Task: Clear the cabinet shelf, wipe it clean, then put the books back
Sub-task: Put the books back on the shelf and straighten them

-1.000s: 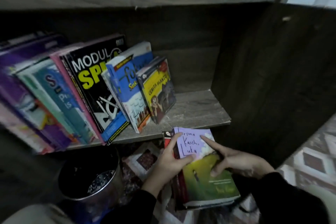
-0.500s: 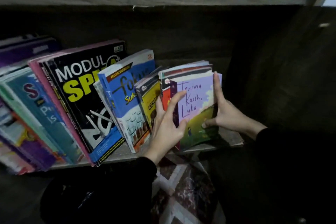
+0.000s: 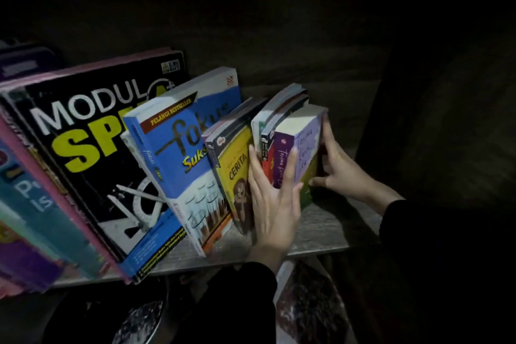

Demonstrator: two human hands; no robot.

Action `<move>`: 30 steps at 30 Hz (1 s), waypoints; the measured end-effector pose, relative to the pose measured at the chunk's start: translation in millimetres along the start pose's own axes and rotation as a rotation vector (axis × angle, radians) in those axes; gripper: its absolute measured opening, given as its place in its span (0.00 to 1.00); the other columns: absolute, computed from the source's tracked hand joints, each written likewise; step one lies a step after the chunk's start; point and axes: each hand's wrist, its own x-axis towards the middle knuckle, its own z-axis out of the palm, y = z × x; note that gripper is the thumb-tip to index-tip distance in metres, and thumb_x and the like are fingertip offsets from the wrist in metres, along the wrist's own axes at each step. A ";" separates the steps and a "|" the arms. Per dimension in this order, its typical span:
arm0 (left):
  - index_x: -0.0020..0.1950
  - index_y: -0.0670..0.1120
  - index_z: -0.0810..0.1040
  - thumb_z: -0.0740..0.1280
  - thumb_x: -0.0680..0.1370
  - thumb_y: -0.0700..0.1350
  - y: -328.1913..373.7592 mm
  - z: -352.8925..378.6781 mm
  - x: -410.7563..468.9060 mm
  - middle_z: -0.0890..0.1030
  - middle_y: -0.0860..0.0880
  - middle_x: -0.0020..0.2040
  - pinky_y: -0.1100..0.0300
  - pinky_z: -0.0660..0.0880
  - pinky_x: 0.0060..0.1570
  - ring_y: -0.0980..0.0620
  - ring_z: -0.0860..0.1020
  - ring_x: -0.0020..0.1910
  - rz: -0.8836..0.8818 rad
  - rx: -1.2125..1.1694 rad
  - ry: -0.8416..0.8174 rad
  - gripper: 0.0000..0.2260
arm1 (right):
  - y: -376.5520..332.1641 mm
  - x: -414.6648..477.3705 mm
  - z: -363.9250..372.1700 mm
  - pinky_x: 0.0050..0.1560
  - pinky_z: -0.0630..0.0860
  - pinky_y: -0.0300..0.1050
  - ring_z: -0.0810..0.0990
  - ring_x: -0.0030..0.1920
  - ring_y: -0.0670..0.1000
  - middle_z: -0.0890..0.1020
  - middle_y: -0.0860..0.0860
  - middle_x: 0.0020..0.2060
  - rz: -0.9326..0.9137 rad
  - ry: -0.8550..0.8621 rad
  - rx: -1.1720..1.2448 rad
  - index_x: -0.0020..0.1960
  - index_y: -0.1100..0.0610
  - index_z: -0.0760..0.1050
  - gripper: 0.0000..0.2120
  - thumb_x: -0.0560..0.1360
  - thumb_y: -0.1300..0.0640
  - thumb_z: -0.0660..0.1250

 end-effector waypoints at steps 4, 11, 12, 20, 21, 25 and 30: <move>0.78 0.47 0.38 0.55 0.78 0.59 -12.6 -4.8 -3.3 0.48 0.35 0.76 0.46 0.64 0.64 0.38 0.50 0.74 -0.056 0.123 -0.053 0.37 | 7.7 -22.3 22.0 0.72 0.61 0.57 0.61 0.73 0.58 0.55 0.57 0.74 0.062 -0.018 -0.116 0.67 0.30 0.23 0.59 0.70 0.53 0.75; 0.78 0.51 0.44 0.52 0.81 0.38 -28.9 -46.4 -12.0 0.35 0.54 0.77 0.65 0.47 0.69 0.56 0.40 0.76 0.084 0.003 -0.231 0.28 | 4.5 -44.2 45.7 0.68 0.64 0.55 0.67 0.69 0.62 0.63 0.60 0.69 0.206 0.076 -0.115 0.75 0.38 0.33 0.47 0.76 0.52 0.68; 0.78 0.52 0.44 0.53 0.81 0.35 -29.5 -50.6 -16.0 0.36 0.55 0.77 0.73 0.42 0.69 0.58 0.40 0.76 0.070 -0.028 -0.256 0.30 | 2.5 -45.9 49.7 0.67 0.65 0.54 0.68 0.68 0.62 0.64 0.60 0.68 0.223 0.091 -0.112 0.75 0.39 0.34 0.46 0.76 0.52 0.68; 0.77 0.50 0.50 0.51 0.80 0.37 -35.9 -51.1 -60.5 0.53 0.55 0.77 0.77 0.45 0.69 0.68 0.49 0.74 -0.064 -0.184 -0.339 0.26 | -17.7 -67.1 81.7 0.70 0.64 0.54 0.68 0.68 0.60 0.65 0.59 0.71 0.250 0.173 0.044 0.78 0.51 0.45 0.42 0.75 0.61 0.68; 0.77 0.50 0.50 0.51 0.81 0.37 -36.1 -49.9 -66.1 0.53 0.56 0.76 0.76 0.44 0.69 0.70 0.47 0.73 -0.082 -0.205 -0.369 0.25 | -20.2 -70.3 84.8 0.71 0.63 0.53 0.67 0.70 0.59 0.64 0.58 0.72 0.249 0.169 0.060 0.78 0.52 0.45 0.41 0.75 0.62 0.68; 0.77 0.43 0.58 0.53 0.83 0.44 -43.2 -40.1 -85.9 0.55 0.53 0.75 0.76 0.42 0.69 0.64 0.53 0.74 -0.068 -0.093 -0.471 0.21 | -27.3 -81.0 96.8 0.71 0.59 0.50 0.62 0.72 0.57 0.63 0.57 0.73 0.249 0.159 0.089 0.78 0.52 0.44 0.40 0.76 0.64 0.65; 0.61 0.36 0.79 0.44 0.84 0.52 -42.0 -34.2 -89.1 0.77 0.37 0.63 0.47 0.66 0.64 0.43 0.76 0.63 0.009 0.158 -0.561 0.28 | -28.1 -87.8 100.6 0.72 0.62 0.53 0.62 0.73 0.56 0.62 0.55 0.74 0.263 0.138 0.109 0.79 0.51 0.45 0.40 0.75 0.66 0.63</move>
